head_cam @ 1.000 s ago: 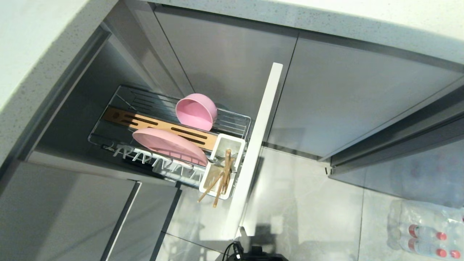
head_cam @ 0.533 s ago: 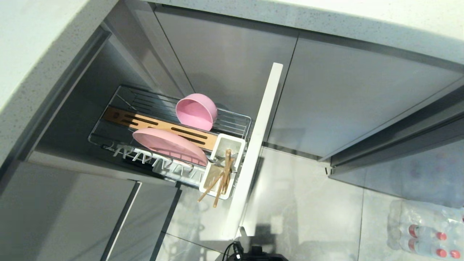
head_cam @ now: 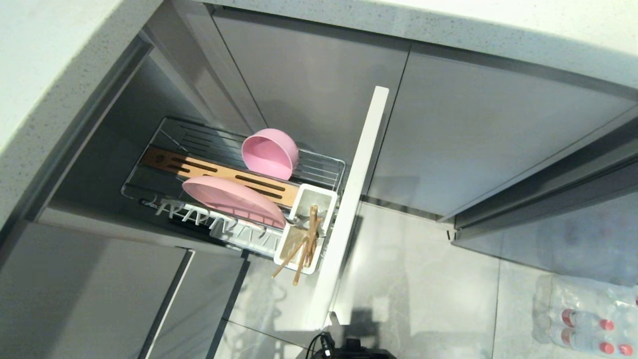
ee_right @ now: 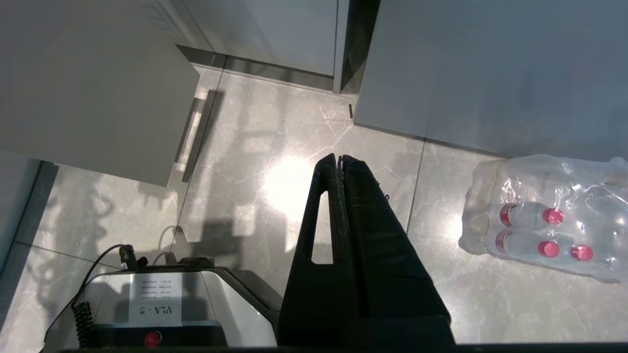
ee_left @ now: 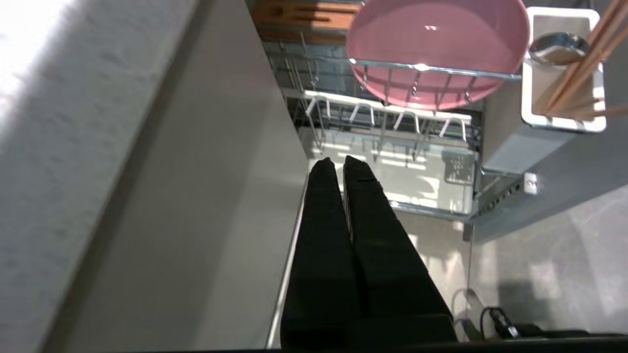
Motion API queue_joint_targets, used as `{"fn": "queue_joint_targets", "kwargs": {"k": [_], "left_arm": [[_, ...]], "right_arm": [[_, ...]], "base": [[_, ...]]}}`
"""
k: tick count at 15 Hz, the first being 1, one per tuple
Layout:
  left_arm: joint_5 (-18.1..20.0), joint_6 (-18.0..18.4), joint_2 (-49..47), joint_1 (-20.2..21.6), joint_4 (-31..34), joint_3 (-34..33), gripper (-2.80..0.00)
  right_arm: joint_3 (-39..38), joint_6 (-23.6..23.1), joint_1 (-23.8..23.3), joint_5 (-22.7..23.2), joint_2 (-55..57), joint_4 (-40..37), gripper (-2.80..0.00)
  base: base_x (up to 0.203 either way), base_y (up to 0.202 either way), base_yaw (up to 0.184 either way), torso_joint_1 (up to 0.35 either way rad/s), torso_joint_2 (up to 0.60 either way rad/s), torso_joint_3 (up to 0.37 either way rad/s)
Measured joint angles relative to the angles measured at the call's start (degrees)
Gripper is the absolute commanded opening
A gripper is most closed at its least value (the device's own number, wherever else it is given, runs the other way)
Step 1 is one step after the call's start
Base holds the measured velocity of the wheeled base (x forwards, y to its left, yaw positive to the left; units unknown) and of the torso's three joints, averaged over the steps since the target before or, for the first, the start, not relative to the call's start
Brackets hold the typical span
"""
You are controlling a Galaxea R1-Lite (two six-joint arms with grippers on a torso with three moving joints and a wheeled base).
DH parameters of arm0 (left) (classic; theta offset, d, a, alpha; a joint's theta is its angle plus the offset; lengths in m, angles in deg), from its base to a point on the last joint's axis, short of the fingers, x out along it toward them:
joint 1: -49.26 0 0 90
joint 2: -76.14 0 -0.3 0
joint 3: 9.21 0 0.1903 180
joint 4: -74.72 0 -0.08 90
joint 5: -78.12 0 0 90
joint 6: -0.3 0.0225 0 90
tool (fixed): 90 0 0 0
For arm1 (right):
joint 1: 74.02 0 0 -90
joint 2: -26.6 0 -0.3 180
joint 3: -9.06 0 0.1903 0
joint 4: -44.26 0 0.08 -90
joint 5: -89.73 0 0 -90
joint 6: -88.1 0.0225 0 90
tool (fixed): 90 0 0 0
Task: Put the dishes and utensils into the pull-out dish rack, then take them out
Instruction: Take the plate out of the cupboard
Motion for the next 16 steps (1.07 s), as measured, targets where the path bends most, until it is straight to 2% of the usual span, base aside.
{"fn": "queue_joint_targets", "kwargs": {"k": [2, 6, 10, 13, 16], "left_arm": [[0.48, -0.38, 0.02, 0.0, 3.01, -0.47, -2.8], [3.93, -1.44, 0.02, 0.0, 11.17, -0.63, -2.8], [3.99, -4.87, 0.02, -0.02, 11.23, -0.63, -2.8], [3.69, -5.17, 0.02, -0.02, 9.49, -0.49, -2.8], [3.85, -5.71, 0.02, -0.02, 5.32, 5.99, -2.8]], "right_arm": [[0.0, 0.0, 0.0, 0.0, 0.0, 0.0, -2.8], [0.0, 0.0, 0.0, 0.01, 0.0, 0.0, -2.8], [0.0, 0.0, 0.0, 0.02, 0.0, 0.01, -2.8], [0.0, 0.0, 0.0, 0.02, 0.0, -0.02, -2.8], [0.0, 0.0, 0.0, 0.0, 0.0, -0.02, -2.8]], "base": [[0.0, 0.0, 0.0, 0.0, 0.0, 0.0], [0.0, 0.0, 0.0, 0.0, 0.0, 0.0], [0.0, 0.0, 0.0, 0.0, 0.0, 0.0], [0.0, 0.0, 0.0, 0.0, 0.0, 0.0], [0.0, 0.0, 0.0, 0.0, 0.0, 0.0]]}}
